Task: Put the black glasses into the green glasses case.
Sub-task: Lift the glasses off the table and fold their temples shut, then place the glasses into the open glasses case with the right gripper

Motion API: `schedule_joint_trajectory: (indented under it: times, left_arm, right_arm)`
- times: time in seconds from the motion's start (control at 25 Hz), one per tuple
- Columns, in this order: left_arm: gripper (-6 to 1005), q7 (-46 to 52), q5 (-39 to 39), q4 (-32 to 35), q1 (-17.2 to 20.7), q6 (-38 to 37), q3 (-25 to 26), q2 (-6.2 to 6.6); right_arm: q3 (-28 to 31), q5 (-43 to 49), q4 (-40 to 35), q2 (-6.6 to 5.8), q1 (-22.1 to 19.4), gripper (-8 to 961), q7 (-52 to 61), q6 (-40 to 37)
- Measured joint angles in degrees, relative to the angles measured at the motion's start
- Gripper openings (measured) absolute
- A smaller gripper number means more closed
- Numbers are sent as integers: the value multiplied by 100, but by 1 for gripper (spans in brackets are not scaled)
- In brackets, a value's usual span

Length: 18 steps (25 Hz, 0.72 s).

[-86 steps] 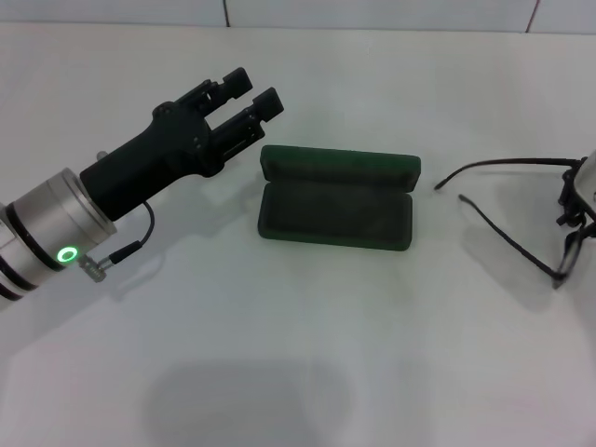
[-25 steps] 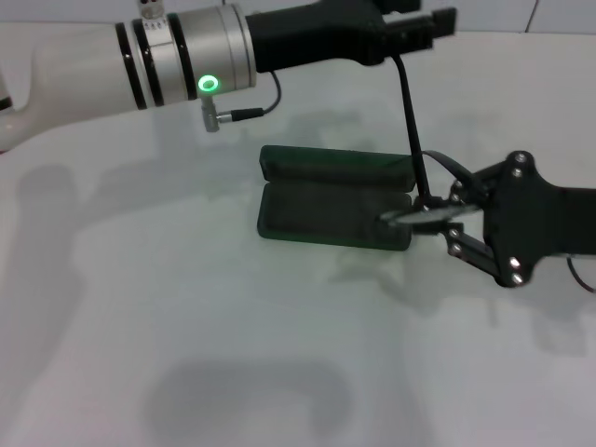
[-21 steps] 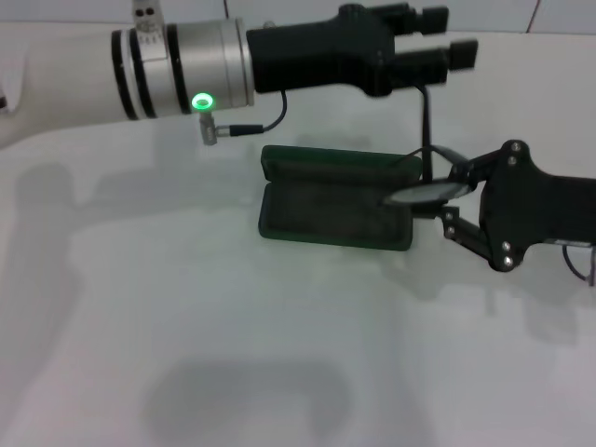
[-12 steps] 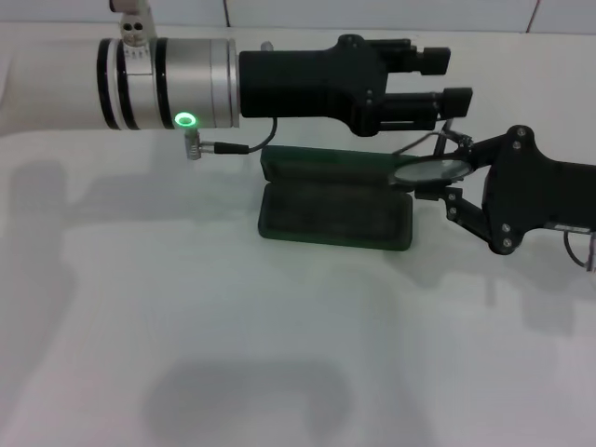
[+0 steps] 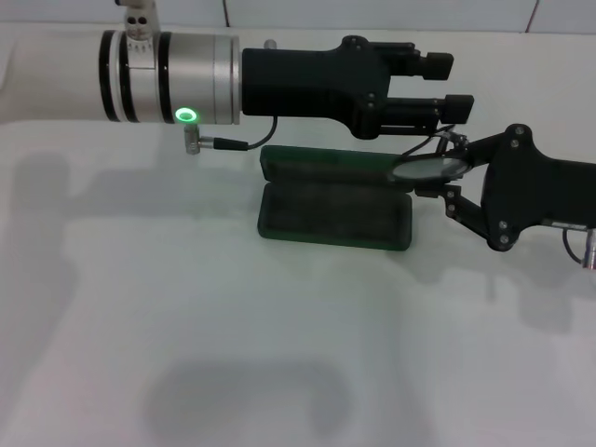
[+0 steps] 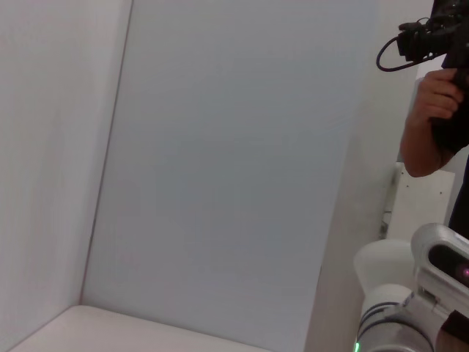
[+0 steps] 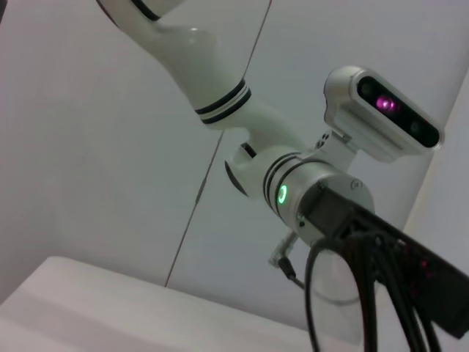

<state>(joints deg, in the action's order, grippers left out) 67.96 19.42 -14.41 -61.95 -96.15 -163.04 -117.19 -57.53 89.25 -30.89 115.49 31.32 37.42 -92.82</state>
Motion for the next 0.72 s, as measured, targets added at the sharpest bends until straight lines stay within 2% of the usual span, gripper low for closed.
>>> schedule_joint_trajectory:
  times: [0.24, 0.48, 0.72]
  left_arm:
    - [649, -16, 156, -105, 10, 56, 7, -1]
    - [649, -25, -212, -148, -151, 66, 0, -89]
    - [649, -44, -262, -153, -162, 63, 1, -77]
  right_arm:
    - [-38, 77, -8, -12, -12, 106, -66, -106]
    - [5, 65, -14, 2, -24, 106, -64, -99]
    - [15, 54, -14, 0, -34, 106, -44, -64]
